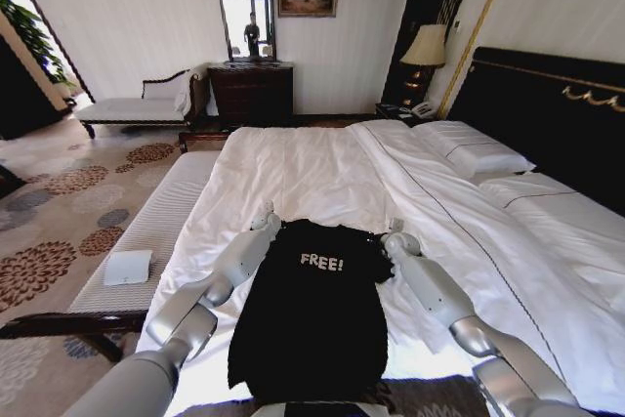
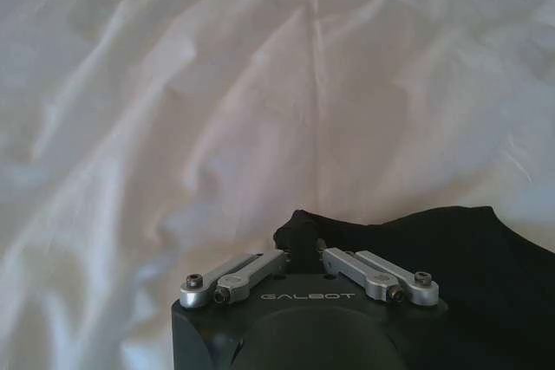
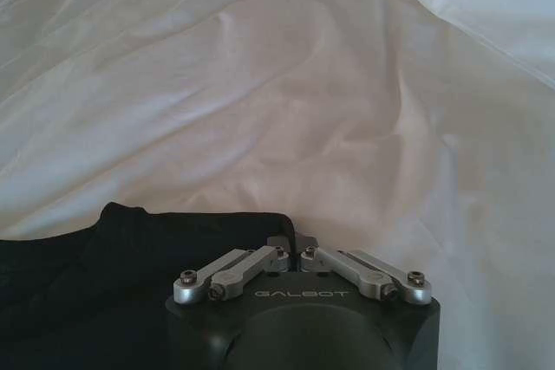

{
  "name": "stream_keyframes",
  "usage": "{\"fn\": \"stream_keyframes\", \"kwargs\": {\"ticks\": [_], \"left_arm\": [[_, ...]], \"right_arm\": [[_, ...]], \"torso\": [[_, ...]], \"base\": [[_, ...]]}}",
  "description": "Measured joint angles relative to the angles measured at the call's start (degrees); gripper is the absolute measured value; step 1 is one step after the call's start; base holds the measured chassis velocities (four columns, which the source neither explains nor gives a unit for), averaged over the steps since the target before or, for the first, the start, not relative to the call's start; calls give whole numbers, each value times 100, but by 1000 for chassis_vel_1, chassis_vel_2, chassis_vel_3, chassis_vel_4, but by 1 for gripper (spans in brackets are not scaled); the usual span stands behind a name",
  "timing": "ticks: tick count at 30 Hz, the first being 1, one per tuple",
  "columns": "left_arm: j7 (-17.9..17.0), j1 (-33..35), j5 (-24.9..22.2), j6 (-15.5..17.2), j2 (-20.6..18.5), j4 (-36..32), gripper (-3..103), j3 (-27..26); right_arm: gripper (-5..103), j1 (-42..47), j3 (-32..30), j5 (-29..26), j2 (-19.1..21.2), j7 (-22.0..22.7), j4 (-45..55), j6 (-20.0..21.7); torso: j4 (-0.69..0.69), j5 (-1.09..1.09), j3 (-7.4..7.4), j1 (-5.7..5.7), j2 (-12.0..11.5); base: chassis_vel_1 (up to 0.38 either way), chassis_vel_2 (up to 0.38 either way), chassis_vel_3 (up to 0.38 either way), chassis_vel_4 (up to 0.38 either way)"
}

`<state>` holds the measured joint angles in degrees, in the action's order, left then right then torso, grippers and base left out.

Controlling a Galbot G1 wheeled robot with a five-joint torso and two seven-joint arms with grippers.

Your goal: Fold the clothes on the bed.

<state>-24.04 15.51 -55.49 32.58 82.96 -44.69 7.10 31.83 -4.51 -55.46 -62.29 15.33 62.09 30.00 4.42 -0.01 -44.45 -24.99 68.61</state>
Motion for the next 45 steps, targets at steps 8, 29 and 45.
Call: {"fn": "stream_keyframes", "kwargs": {"ticks": [8, 29, 45], "left_arm": [[95, -190, 146, -175, 83, 183, 1, 12], [283, -83, 339, -323, -141, -57, 14, 194], [325, 1278, 172, -618, -2500, -3079, 73, -115]], "right_arm": [[1, -124, 117, 149, -117, -46, -127, -140], [16, -4, 244, 661, 170, -271, 33, -449], [76, 2256, -1568, 808, 1285, -227, 2686, -665]], "torso": [[1, 0, 0, 0, 0], [0, 0, 0, 0, 0], [3, 1, 1, 0, 0]], "base": [[0, 0, 0, 0], [0, 0, 0, 0], [0, 0, 0, 0]]}}
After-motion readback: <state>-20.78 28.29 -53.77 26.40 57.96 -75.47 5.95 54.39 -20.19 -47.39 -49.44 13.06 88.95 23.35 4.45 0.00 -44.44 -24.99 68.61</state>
